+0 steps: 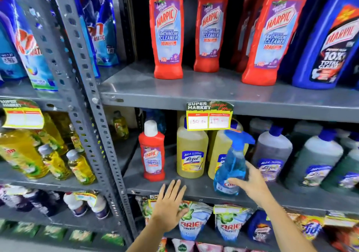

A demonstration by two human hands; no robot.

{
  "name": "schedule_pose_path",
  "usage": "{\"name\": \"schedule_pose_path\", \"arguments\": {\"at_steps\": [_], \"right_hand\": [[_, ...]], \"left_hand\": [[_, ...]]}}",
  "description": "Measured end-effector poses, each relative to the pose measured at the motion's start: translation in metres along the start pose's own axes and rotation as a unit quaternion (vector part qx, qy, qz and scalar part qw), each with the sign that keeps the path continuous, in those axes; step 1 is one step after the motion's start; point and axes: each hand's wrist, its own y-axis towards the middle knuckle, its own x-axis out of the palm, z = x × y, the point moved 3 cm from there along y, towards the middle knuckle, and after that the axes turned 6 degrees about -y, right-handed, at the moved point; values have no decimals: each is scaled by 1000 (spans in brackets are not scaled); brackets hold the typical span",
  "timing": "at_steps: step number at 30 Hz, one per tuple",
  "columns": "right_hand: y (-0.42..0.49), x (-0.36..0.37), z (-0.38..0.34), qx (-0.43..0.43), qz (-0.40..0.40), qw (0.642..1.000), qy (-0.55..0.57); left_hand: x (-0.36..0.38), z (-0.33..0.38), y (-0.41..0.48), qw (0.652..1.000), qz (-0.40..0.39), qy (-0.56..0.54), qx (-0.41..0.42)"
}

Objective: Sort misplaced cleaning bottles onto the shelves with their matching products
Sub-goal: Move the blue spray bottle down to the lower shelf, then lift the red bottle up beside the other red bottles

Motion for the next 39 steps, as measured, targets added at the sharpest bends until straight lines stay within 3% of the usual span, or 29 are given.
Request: {"name": "schedule_pose_path", "arguments": {"at_steps": [7,14,22,26,29,31,32,36,39], "right_hand": [[7,-1,13,8,-15,999,-42],[-8,9,20,29,135,989,-52],[4,8,33,47,69,996,-31],[-7,14,41,69,68,995,-30],[-35,23,47,101,185,976,55],[-58,33,44,69,274,954,101],[-67,41,40,43,281,953,107],[-74,81,15,-54,153,986,27],[-51,114,-21,-101,46,993,-28]], "left_hand": [[3,1,0,999,-42,17,-23],[-3,7,-1,999,16,41,18],[-4,4,-2,999,-12,42,-18],[6,2,0,999,19,29,13],[-2,-3,-6,996,77,38,37],[-12,-12,-18,992,120,23,40],[-18,-19,-25,988,149,16,30],[-35,-60,-55,960,271,-25,-59],[-34,-79,-58,965,231,-47,-114]]}}
